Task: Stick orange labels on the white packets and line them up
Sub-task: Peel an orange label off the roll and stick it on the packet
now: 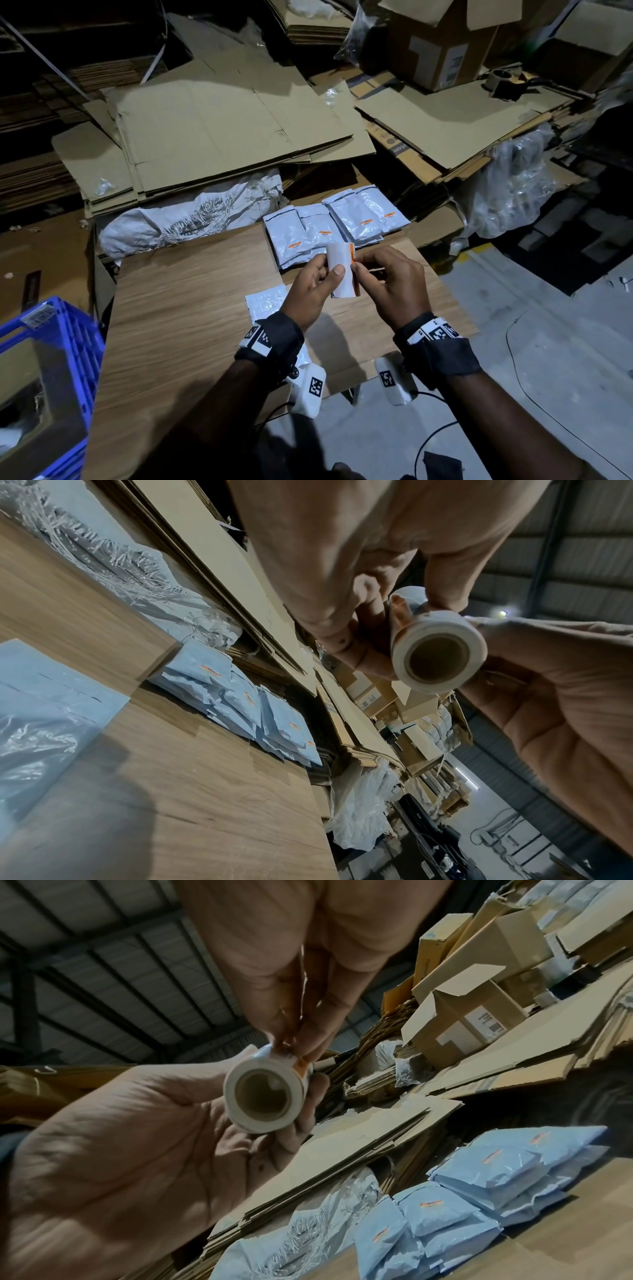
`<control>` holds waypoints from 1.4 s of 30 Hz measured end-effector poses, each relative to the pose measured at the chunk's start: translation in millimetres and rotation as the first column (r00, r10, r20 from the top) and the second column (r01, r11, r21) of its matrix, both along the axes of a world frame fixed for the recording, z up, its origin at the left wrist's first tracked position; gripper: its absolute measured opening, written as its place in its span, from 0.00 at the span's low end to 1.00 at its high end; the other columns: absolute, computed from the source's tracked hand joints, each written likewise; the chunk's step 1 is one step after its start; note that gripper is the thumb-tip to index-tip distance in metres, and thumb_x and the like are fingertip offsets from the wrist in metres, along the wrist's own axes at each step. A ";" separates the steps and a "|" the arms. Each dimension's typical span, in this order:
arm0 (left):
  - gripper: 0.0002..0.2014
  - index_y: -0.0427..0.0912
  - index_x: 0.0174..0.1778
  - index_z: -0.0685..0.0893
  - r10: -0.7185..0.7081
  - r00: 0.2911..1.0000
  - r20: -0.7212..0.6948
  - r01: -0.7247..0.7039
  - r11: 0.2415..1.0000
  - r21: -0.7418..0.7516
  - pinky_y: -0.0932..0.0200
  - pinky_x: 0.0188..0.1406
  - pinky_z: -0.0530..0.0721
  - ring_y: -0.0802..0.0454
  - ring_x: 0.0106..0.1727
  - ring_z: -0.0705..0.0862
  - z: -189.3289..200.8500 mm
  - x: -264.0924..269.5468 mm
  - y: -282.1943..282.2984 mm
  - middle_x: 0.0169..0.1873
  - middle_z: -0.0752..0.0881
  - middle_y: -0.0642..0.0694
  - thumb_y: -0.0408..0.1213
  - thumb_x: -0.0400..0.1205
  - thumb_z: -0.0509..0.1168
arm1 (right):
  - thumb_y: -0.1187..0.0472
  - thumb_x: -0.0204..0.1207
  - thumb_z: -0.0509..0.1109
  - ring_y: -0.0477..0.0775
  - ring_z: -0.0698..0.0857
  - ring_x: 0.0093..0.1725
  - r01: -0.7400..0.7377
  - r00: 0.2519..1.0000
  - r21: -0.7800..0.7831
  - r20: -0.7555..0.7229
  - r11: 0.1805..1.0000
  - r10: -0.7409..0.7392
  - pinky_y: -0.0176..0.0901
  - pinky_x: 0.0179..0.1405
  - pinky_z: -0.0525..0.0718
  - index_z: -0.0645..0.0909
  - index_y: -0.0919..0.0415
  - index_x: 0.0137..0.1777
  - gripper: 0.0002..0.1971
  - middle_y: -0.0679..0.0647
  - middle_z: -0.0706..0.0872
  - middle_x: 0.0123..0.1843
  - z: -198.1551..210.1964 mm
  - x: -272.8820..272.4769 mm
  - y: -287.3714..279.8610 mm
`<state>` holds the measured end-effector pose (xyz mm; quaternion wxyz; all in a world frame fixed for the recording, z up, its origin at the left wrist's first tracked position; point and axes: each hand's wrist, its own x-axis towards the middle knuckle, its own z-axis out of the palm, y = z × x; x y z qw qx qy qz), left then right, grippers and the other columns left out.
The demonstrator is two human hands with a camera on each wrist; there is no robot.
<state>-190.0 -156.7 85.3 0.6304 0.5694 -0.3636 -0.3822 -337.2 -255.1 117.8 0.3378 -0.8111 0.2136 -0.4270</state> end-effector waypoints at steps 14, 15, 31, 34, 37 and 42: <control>0.22 0.37 0.70 0.80 0.040 0.999 0.004 -0.040 0.999 -0.006 0.31 0.63 0.82 0.34 0.58 0.88 3.2 -4.0 2.0 0.57 0.86 0.25 0.47 0.85 0.67 | 0.64 0.80 0.75 0.48 0.88 0.43 -0.025 0.997 -0.095 -0.073 0.995 0.018 0.39 0.41 0.89 0.89 0.62 0.50 0.02 0.52 0.88 0.46 -5.1 0.6 1.4; 0.22 0.38 0.70 0.80 0.039 0.999 0.007 -0.039 0.999 -0.008 0.30 0.63 0.82 0.31 0.59 0.87 3.1 -4.6 1.8 0.58 0.86 0.25 0.47 0.85 0.67 | 0.64 0.80 0.75 0.49 0.88 0.42 -0.017 0.997 -0.100 -0.071 0.995 0.010 0.40 0.41 0.89 0.89 0.62 0.49 0.03 0.52 0.87 0.45 -5.1 1.0 1.1; 0.21 0.40 0.70 0.81 0.030 1.000 0.000 -0.030 1.000 0.000 0.20 0.65 0.76 0.23 0.61 0.84 -4.9 -0.9 5.1 0.58 0.89 0.31 0.49 0.86 0.67 | 0.72 0.77 0.75 0.45 0.91 0.43 -0.030 0.999 0.089 -0.021 0.996 0.032 0.40 0.41 0.90 0.92 0.59 0.49 0.08 0.47 0.91 0.46 -4.4 -1.3 2.3; 0.22 0.37 0.69 0.80 0.023 1.000 -0.006 -0.023 1.000 0.005 0.20 0.64 0.75 0.21 0.60 0.84 -3.5 -1.6 4.6 0.56 0.88 0.27 0.49 0.85 0.67 | 0.70 0.76 0.78 0.45 0.90 0.42 -0.016 0.999 0.069 -0.033 0.997 0.018 0.39 0.39 0.90 0.91 0.60 0.46 0.05 0.49 0.91 0.43 -0.9 -1.0 4.5; 0.20 0.34 0.69 0.80 0.027 1.000 0.013 -0.027 1.000 0.015 0.27 0.63 0.80 0.28 0.59 0.87 1.6 -4.6 5.0 0.55 0.89 0.30 0.45 0.86 0.66 | 0.69 0.76 0.78 0.46 0.89 0.40 -0.005 0.999 0.025 -0.051 1.000 0.006 0.41 0.38 0.89 0.89 0.60 0.45 0.04 0.49 0.89 0.41 -1.1 -0.3 5.3; 0.21 0.36 0.70 0.80 0.040 0.998 0.039 -0.041 0.999 0.015 0.45 0.55 0.84 0.45 0.55 0.89 6.8 -7.0 6.2 0.52 0.91 0.42 0.46 0.85 0.66 | 0.65 0.78 0.75 0.49 0.87 0.39 0.021 0.997 -0.079 -0.077 0.997 -0.027 0.49 0.38 0.88 0.87 0.60 0.44 0.02 0.49 0.87 0.40 -3.8 2.7 3.6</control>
